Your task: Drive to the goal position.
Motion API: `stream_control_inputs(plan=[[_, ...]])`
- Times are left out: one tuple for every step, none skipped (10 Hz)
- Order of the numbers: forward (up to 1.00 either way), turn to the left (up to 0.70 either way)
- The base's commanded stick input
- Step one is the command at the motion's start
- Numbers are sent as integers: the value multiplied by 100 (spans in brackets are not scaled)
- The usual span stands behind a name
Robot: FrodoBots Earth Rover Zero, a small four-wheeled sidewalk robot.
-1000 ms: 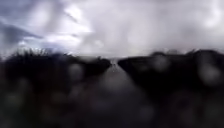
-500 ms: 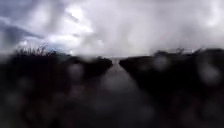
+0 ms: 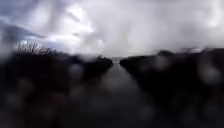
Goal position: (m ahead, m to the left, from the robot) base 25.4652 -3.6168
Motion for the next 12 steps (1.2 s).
stream_control_inputs(plan=[[70, 0], [70, 0], [70, 0], [70, 0], [70, 0], [70, 0], [70, 0], [70, 0], [70, 0], [70, 0], [70, 0], [70, 0]])
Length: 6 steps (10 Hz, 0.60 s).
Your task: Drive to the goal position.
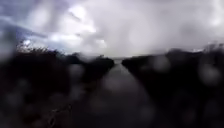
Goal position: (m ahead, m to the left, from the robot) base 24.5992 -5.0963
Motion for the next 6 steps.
stream_control_inputs(plan=[[70, -19], [70, -33], [70, 0], [70, 0], [70, 0], [70, 0]])
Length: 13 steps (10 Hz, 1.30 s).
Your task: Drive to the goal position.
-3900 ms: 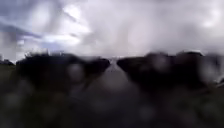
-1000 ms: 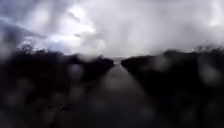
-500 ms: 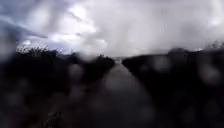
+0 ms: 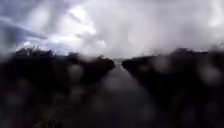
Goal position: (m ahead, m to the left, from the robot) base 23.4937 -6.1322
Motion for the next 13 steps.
stream_control_inputs(plan=[[70, 0], [70, 0], [70, 0], [70, 0], [70, 0], [70, 0], [70, 0], [70, -3], [70, -6], [70, -35], [70, -35], [70, -23], [70, -6]])
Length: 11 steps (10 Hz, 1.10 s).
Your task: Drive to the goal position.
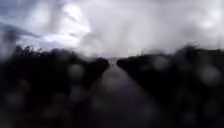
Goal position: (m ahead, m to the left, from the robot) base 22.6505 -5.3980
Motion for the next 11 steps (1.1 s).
stream_control_inputs(plan=[[70, 0], [70, 0], [70, 0], [70, 0], [70, 0], [70, 0], [70, 0], [70, 0], [70, 0], [70, 0], [70, 0]])
